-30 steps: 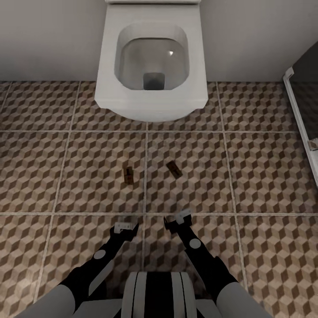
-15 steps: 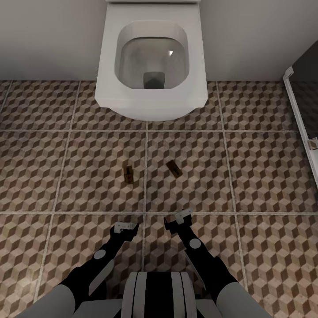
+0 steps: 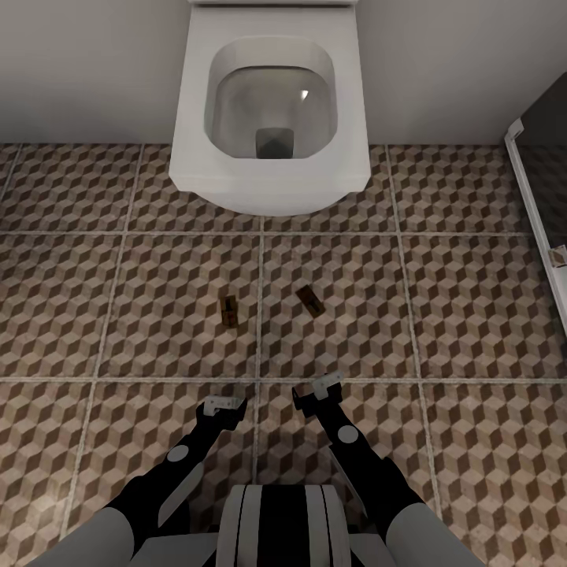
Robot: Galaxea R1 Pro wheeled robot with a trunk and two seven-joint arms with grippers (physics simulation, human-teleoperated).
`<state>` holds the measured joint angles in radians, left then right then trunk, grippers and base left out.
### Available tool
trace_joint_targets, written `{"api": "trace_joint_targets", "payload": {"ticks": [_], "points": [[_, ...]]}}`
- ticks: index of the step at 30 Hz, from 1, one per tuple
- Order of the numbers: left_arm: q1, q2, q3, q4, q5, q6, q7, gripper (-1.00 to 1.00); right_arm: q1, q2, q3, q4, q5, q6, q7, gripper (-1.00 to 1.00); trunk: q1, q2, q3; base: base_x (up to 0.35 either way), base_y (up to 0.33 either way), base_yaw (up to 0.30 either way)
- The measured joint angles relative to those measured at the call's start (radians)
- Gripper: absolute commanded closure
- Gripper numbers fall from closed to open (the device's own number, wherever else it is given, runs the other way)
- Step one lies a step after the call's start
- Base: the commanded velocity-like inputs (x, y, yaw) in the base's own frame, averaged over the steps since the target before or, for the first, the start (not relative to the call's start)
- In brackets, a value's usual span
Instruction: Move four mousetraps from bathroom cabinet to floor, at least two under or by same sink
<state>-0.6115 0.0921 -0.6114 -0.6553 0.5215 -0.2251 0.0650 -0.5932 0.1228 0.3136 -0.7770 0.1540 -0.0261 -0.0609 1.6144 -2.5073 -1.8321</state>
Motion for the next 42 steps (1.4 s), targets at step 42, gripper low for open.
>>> {"api": "trace_joint_targets", "payload": {"ticks": [42], "points": [[0.000, 0.000, 0.000, 0.021, 0.012, 0.005, -0.001, -1.00, 0.000, 0.000, 0.000, 0.000, 0.000, 0.000, 0.000, -1.00, -0.014, 0.007, 0.124, 0.000, 0.000, 0.000]]}}
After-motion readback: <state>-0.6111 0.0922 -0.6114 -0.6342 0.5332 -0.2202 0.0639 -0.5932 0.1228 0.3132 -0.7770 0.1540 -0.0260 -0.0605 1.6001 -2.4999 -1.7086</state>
